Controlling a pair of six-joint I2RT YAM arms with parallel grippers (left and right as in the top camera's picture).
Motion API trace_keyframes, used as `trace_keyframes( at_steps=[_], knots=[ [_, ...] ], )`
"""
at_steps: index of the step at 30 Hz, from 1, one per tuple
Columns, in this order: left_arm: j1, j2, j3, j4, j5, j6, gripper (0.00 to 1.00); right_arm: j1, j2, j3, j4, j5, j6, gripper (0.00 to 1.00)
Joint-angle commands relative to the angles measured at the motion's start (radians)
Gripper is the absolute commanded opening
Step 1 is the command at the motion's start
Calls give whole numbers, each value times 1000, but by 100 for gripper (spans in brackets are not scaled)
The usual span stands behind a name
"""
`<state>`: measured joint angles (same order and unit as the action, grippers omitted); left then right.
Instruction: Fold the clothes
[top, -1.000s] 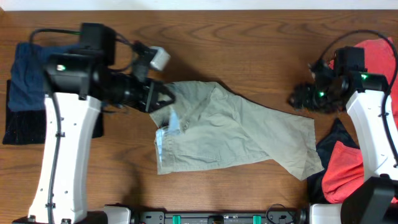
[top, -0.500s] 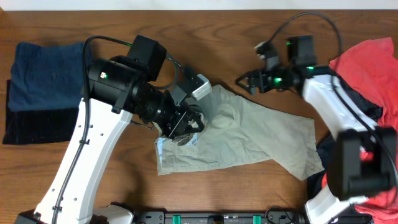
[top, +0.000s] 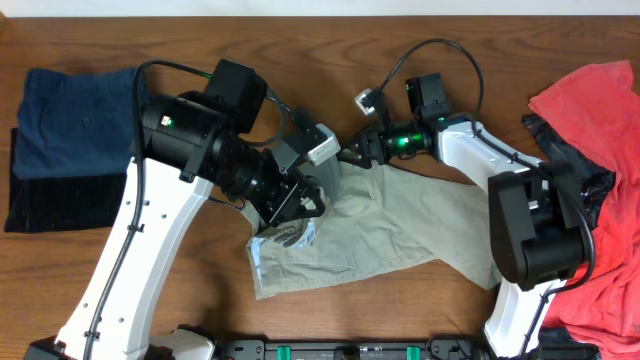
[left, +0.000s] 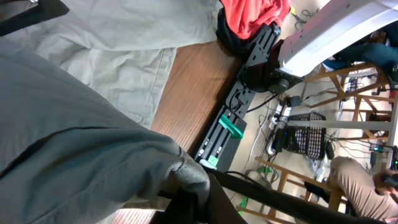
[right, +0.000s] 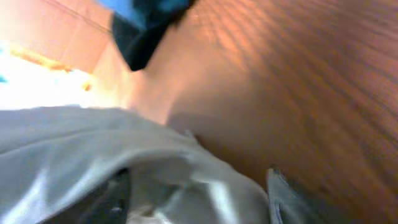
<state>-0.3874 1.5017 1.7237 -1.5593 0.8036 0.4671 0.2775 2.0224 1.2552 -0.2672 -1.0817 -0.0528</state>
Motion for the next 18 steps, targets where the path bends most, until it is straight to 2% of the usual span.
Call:
trace_keyframes(
  at_steps=[1,3,6,9,11,13,17,18],
  knots=[
    [-3,-13,15,-3,-6,23,6,7,7,0,-14,-166,-24,53],
    [-3,-13,15,-3,-25,23,6,8,7,0,-49,-216,-60,53],
    [-3,-13,15,-2,-38,23,6,13,7,0,-121,-217,-109,72],
    [-3,-13,15,3,-38,23,6,25,7,0,-160,-199,-152,76],
    [-3,-13,15,8,-38,22,6,38,7,0,-164,-170,-154,76],
    [-3,-13,15,8,-38,22,6,53,7,0,-164,-125,-154,63],
    [-2,-13,15,8,-39,23,6,80,7,0,-174,-14,-150,3],
    [-2,-13,15,8,-40,23,6,86,7,0,-186,40,-139,1]
  ],
)
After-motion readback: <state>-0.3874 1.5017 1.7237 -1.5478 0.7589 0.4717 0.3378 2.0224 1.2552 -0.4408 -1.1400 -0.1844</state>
